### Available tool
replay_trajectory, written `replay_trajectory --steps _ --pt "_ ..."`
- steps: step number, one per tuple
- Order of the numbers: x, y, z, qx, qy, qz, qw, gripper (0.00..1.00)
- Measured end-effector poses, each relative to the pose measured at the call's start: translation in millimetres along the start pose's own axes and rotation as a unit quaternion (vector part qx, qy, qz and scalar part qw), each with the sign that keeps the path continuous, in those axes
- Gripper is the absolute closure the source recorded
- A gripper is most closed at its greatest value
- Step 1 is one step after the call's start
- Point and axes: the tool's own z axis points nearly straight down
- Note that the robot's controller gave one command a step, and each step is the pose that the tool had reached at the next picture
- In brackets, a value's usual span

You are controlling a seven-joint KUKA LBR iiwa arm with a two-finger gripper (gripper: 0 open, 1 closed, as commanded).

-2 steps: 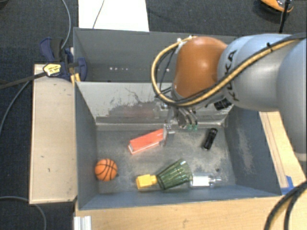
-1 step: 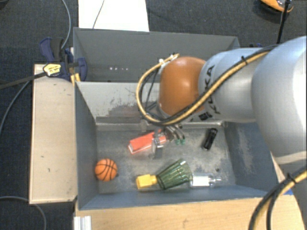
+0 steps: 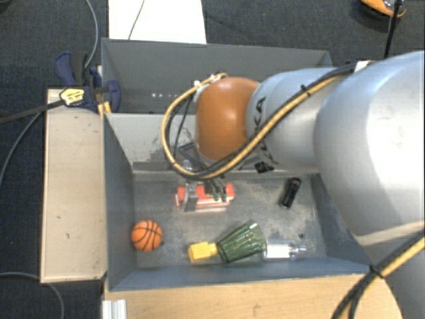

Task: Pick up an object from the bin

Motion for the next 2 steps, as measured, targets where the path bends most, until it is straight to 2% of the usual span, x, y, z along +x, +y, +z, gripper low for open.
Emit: replay_trajectory --steps 1,2 --pt "0.0 0.0 0.0 0.0 0.0 0.0 1.0 1.0" --pt "-2.6 4.8 -163.6 0.0 -0.0022 -0.017 0.9999 1.0"
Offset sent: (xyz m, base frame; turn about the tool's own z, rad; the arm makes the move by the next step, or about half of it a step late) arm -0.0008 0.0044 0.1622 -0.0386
